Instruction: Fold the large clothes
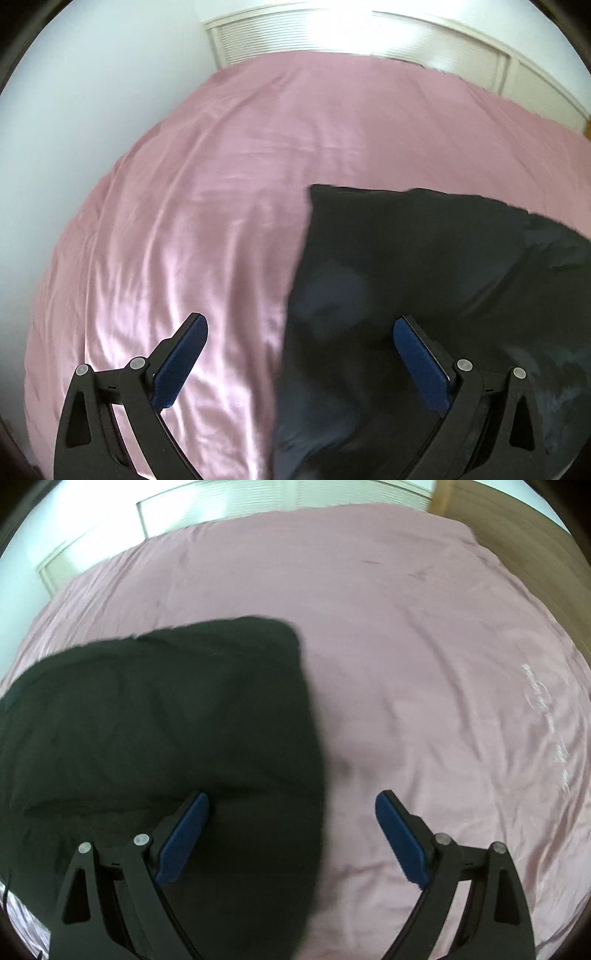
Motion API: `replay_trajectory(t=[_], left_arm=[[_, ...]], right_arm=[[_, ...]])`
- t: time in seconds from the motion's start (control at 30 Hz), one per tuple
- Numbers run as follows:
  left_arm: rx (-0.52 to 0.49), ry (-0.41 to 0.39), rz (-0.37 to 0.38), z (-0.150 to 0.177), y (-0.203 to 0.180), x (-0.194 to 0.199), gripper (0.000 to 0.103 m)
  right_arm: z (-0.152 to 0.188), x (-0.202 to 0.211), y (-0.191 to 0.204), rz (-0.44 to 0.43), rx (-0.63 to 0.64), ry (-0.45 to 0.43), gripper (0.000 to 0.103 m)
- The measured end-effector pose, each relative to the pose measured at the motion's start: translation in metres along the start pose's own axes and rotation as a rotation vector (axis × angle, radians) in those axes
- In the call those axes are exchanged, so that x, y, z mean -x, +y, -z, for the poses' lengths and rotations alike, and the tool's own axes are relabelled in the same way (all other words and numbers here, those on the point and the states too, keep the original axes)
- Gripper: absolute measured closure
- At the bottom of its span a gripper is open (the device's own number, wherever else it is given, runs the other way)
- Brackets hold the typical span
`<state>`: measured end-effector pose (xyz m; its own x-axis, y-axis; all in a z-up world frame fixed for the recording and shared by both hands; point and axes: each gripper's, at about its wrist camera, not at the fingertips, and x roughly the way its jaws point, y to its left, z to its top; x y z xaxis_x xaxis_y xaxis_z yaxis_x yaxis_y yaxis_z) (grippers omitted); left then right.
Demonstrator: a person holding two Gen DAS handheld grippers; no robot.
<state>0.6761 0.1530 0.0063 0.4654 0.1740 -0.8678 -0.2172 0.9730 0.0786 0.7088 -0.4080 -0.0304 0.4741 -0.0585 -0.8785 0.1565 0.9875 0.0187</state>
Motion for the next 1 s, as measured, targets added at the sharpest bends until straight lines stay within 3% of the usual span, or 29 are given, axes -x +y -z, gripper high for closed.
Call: replay_trajectory(t=[0.37,0.5,0.6,0.87,1.0], left_arm=[[0.074,0.074,-0.002,0.049,0.063,0.025,0.002],[0.148,0.058,0.061,0.065,0.090,0.040,0.002],[0.197,0.089,0.182,0.077,0.107,0.040,0.002],[0.219,0.078,0.211,0.104,0.128,0.041,0.001],[0.257,0.124,0.324,0.108,0.132,0.029,0.001]], right_arm=[[0.044,0.047,-0.021,-0.101,-0.044,-0.017,0.003],[0.057,0.059,-0.024,-0.122,-0.071,-0.014,0.002],[0.071,0.067,-0.029,-0.133,-0.090,-0.026,0.002],[0.086,0.089,-0.036,-0.191,-0.077,-0.094,0.000],[0.090,0.076,-0.042,-0.218,-0.100,-0.052,0.000]])
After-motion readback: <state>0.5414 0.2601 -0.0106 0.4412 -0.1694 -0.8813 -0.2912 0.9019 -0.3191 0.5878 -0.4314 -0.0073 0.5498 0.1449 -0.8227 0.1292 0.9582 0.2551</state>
